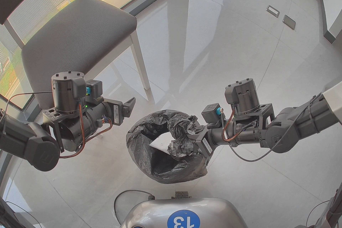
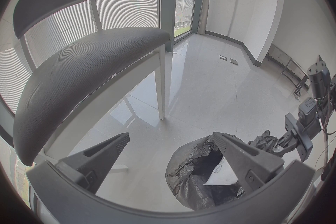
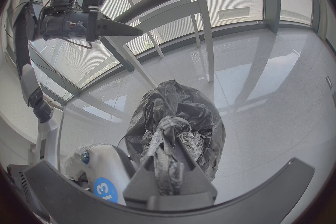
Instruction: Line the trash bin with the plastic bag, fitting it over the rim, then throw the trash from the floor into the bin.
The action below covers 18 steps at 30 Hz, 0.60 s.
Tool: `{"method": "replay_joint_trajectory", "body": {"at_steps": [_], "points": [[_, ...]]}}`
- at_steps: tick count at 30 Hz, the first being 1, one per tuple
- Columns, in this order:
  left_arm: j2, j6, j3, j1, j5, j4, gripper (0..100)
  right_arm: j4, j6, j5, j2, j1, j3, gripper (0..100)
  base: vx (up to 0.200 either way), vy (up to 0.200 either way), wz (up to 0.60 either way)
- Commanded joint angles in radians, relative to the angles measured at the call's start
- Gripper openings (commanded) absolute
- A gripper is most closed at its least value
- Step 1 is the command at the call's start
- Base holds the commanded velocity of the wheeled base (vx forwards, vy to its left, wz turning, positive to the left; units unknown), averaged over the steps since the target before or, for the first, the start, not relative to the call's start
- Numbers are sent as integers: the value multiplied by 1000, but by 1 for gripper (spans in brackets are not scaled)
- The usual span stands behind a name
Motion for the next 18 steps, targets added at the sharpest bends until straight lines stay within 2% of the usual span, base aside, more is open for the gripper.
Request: {"method": "replay_joint_trajectory", "body": {"at_steps": [1, 10, 11, 18], "points": [[-1, 0, -1, 1, -1, -2, 100, 4, -20, -1, 48, -5, -47, 0, 0, 0, 0], [-1, -2, 0, 8, -4, -16, 100, 12, -37, -6, 62, 1, -79, 0, 0, 0, 0], [-1, -2, 0, 8, -4, -16, 100, 12, -37, -6, 62, 1, -79, 100, 0, 0, 0], [-3, -2, 0, 8, -4, -17, 100, 11, -37, -6, 58, 4, -81, 100, 0, 0, 0]]}}
